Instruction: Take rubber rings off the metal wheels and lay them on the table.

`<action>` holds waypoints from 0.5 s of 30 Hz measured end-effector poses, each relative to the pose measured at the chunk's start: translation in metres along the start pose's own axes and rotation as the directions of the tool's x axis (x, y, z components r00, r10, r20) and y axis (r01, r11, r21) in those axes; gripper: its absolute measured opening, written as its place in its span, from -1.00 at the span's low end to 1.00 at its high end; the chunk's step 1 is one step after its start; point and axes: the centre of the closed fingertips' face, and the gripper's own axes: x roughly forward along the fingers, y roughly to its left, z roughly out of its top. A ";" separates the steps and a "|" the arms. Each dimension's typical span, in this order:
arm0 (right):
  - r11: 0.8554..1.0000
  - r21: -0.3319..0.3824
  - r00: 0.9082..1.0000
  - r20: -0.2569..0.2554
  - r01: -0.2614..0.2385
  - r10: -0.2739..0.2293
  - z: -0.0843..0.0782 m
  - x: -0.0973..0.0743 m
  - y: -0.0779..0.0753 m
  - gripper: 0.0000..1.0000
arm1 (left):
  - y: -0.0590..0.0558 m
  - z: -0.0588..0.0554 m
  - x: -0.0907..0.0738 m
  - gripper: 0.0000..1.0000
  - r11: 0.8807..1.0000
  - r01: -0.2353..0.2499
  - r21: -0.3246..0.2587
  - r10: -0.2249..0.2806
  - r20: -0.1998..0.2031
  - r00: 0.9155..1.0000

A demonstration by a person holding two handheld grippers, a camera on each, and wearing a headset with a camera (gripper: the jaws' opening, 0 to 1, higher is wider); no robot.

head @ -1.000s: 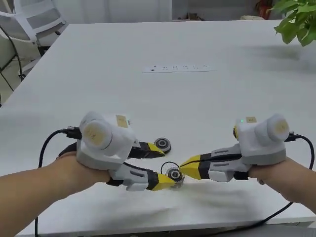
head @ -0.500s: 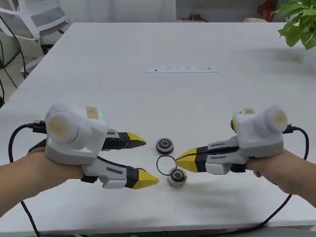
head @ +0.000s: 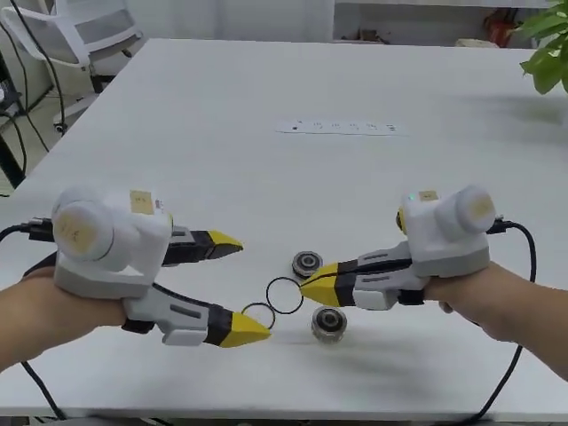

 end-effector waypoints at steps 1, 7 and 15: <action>1.000 0.001 1.000 -0.004 -0.005 0.005 0.000 0.003 0.001 -1.00 | 0.001 -0.001 -0.002 0.47 1.000 -0.007 -0.004 0.007 0.002 1.000; 1.000 0.007 0.999 -0.030 -0.020 0.020 -0.006 0.013 -0.003 -1.00 | 0.010 -0.005 -0.012 0.58 0.999 -0.043 -0.017 0.043 0.006 0.999; 0.999 0.022 0.998 -0.047 -0.043 0.044 -0.009 0.029 -0.002 -1.00 | 0.015 -0.014 -0.022 0.65 0.997 -0.068 -0.037 0.068 -0.002 0.998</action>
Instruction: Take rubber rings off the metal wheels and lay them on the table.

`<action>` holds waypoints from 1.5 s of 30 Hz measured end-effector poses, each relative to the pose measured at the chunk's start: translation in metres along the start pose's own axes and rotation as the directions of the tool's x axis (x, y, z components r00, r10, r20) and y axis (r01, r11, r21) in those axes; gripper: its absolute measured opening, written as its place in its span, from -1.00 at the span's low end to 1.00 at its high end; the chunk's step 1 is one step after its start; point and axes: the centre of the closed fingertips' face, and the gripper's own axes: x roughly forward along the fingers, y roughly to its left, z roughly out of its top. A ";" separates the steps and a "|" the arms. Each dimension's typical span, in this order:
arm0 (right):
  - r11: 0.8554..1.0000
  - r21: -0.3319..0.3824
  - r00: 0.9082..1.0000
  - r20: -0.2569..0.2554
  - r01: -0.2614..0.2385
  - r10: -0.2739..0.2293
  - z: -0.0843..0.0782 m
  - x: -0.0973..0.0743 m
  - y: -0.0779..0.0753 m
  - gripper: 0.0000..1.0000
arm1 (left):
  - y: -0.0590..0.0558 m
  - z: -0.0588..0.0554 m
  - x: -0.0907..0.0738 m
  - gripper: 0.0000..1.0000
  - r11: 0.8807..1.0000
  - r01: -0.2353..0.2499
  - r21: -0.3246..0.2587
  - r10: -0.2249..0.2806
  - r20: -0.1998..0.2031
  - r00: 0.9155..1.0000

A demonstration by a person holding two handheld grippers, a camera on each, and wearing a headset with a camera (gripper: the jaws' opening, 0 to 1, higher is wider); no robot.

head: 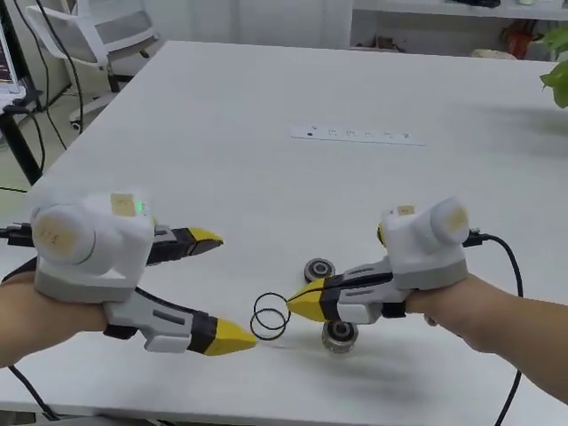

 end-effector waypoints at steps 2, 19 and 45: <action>1.000 0.006 1.000 -0.013 -0.001 0.001 -0.003 0.004 -0.001 -1.00 | 0.001 -0.002 -0.002 0.67 1.000 -0.006 -0.007 0.006 -0.002 1.000; 0.999 0.027 0.998 -0.053 0.033 -0.031 -0.015 0.014 -0.011 -1.00 | 0.003 -0.012 -0.009 0.66 0.999 -0.025 -0.029 0.024 -0.019 1.000; 0.991 0.032 0.985 -0.125 0.127 -0.122 -0.031 0.017 -0.025 -0.93 | -0.002 -0.023 -0.005 0.63 0.999 -0.009 -0.050 0.007 -0.055 0.998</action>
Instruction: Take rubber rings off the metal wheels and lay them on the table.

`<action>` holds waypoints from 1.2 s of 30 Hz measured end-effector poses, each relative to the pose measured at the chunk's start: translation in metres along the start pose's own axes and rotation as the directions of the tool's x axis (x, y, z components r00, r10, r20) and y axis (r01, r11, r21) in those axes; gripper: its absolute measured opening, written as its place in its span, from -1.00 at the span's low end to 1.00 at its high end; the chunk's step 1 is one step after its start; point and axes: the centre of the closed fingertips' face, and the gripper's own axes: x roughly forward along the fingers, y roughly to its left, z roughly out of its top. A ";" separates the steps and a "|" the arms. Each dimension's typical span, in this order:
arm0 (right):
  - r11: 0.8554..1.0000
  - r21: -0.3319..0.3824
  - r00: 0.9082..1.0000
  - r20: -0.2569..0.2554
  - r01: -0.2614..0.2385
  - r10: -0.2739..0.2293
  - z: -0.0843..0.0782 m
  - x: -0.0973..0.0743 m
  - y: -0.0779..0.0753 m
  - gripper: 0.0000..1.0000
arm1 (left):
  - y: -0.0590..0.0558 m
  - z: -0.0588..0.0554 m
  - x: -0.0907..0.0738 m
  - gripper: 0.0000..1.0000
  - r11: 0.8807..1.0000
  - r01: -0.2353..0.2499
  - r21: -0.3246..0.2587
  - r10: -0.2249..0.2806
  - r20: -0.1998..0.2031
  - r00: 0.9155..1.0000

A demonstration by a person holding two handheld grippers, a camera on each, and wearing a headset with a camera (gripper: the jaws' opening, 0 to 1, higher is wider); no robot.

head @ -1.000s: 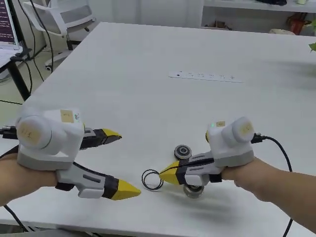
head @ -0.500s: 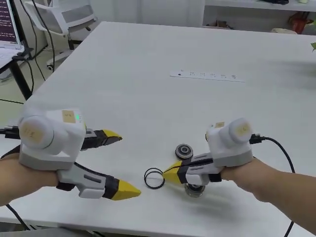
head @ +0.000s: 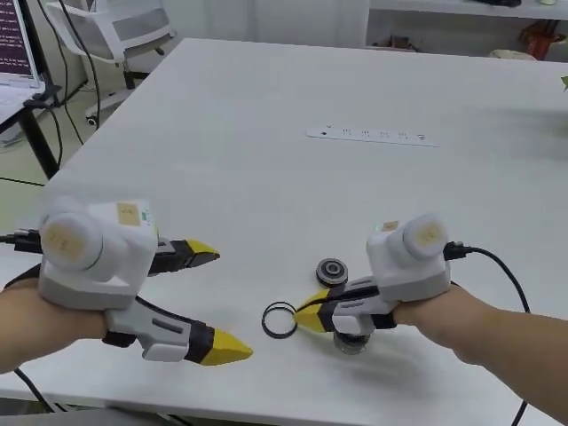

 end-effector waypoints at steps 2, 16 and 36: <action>1.000 -0.001 1.000 -0.004 0.000 0.000 0.000 0.000 0.000 -0.88 | -0.001 -0.001 0.000 0.62 1.000 0.004 -0.002 -0.004 -0.004 1.000; 1.000 -0.018 0.999 0.036 0.023 -0.022 0.012 -0.011 0.000 -0.38 | 0.001 0.001 0.000 0.61 1.000 0.007 -0.004 -0.007 -0.012 1.000; 0.994 -0.018 0.984 0.144 0.106 -0.102 0.035 -0.051 -0.022 0.04 | 0.021 0.020 0.007 0.62 1.000 -0.009 0.015 0.009 -0.003 1.000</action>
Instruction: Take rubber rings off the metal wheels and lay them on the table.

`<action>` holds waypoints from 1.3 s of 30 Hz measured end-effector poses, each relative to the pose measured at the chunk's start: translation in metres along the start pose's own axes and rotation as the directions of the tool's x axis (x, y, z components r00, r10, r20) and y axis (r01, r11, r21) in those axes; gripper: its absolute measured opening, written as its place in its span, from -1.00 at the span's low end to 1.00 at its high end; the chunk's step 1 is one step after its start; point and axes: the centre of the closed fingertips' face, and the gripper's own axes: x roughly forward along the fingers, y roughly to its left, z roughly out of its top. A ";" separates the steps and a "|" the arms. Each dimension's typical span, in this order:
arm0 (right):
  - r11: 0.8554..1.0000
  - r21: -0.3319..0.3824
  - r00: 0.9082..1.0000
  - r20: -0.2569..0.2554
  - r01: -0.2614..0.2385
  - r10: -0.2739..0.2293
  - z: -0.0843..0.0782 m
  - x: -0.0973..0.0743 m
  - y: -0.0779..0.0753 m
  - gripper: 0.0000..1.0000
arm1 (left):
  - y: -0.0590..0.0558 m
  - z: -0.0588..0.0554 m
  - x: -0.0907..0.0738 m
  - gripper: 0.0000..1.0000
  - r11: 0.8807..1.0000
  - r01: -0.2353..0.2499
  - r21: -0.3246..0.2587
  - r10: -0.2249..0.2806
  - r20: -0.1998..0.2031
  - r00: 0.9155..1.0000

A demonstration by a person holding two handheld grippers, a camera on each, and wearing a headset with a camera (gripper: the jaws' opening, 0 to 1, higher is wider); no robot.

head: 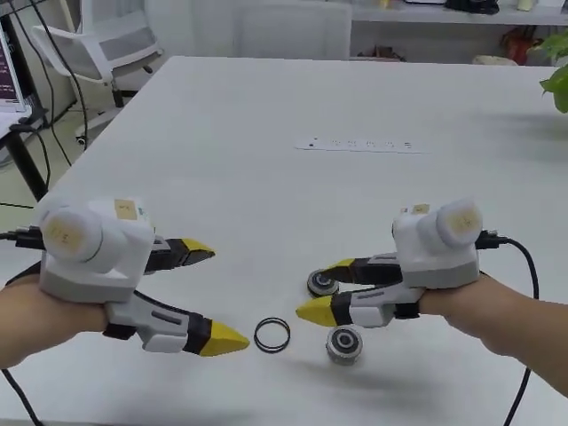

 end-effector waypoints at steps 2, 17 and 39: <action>1.000 0.003 1.000 0.003 0.007 -0.007 0.001 -0.003 -0.002 0.05 | 0.001 0.001 0.002 0.62 1.000 0.004 0.005 -0.004 -0.003 1.000; 0.997 0.005 0.997 0.032 0.071 -0.071 0.005 -0.022 -0.025 0.25 | 0.012 0.014 0.017 0.61 1.000 0.009 0.021 -0.009 -0.003 1.000; 0.991 0.025 0.992 0.007 0.129 -0.129 -0.017 -0.034 -0.048 0.28 | 0.019 0.025 0.060 0.60 0.999 0.043 0.032 -0.043 -0.015 0.999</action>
